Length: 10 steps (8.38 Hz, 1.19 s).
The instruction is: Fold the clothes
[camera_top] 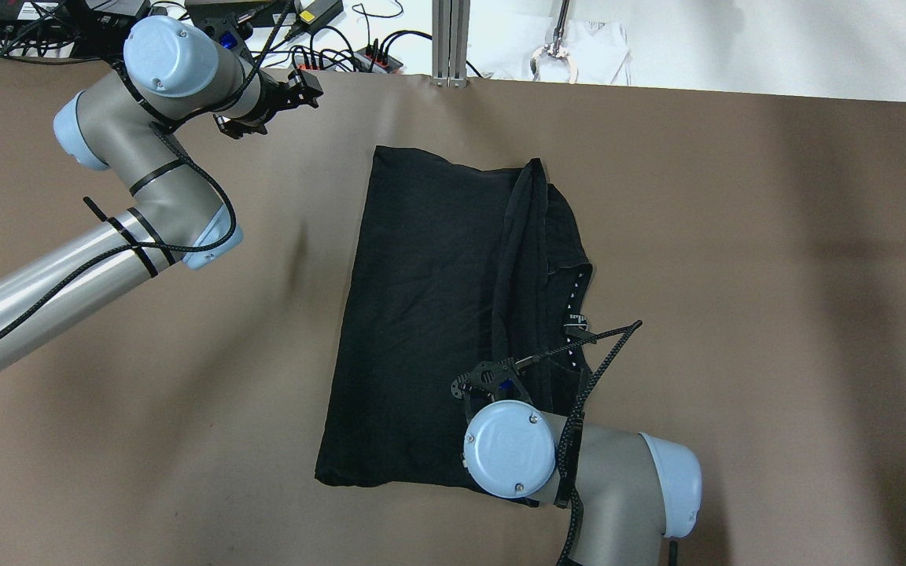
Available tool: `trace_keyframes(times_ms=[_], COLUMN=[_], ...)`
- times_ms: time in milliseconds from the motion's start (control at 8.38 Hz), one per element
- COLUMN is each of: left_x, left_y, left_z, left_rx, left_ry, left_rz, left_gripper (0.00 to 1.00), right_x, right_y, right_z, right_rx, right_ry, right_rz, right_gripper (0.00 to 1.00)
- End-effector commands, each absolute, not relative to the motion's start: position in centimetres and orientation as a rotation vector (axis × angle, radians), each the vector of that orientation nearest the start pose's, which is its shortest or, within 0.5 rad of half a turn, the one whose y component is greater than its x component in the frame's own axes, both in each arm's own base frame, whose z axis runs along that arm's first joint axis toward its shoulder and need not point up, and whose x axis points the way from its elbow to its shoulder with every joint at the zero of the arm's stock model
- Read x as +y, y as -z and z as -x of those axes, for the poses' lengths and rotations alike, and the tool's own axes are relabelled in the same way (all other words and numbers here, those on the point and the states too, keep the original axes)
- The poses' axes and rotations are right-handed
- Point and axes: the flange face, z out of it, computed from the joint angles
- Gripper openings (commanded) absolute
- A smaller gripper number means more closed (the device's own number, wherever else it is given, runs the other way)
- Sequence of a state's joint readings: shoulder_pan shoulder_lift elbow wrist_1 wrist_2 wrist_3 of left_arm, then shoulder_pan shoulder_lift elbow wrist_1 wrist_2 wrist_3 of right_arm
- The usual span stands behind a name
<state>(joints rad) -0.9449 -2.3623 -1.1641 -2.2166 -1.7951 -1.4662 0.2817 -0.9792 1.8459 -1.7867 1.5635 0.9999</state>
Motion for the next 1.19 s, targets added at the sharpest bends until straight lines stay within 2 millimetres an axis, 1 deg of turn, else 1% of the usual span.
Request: trace_keyframes(times_ms=[0, 239, 358, 477, 596, 716, 835, 954, 1074], left_x=[-71.2, -71.2, -71.2, -71.2, -71.1, -70.9, -70.5, -70.4, -70.4], left_y=[-27.8, -27.8, -28.1, -28.2, -28.9, -28.9, -29.1, -28.9, -29.1], left_z=[-37.9, -37.9, -37.7, -37.7, -37.7, -37.6, -37.5, -37.4, -37.5], left_rx=[1.013, 1.011, 1.007, 1.006, 0.999, 1.000, 1.002, 1.006, 1.004], left_ry=[0.645, 0.647, 0.649, 0.650, 0.652, 0.652, 0.653, 0.652, 0.651], left_rz=[-0.344, -0.345, -0.345, -0.344, -0.342, -0.345, -0.346, -0.350, -0.348], left_gripper=[1.00, 1.00, 1.00, 1.00, 1.00, 1.00, 1.00, 1.00, 1.00], right_x=[-29.4, -29.3, -29.4, -29.3, -29.7, -29.9, -29.9, -29.5, -29.8], right_y=[-24.5, -24.7, -24.5, -24.5, -24.2, -24.5, -24.3, -24.3, -25.2], right_z=[57.6, 57.6, 57.5, 57.4, 56.9, 56.7, 56.1, 54.6, 52.5], right_rx=[-0.572, -0.567, -0.568, -0.571, -0.575, -0.569, -0.573, -0.570, -0.551], right_ry=[0.295, 0.294, 0.293, 0.298, 0.311, 0.321, 0.323, 0.333, 0.346], right_rz=[-0.274, -0.274, -0.277, -0.273, -0.281, -0.283, -0.287, -0.288, -0.291], right_gripper=[0.39, 0.36, 0.09, 0.00, 0.00, 0.00, 0.00, 0.00, 0.00])
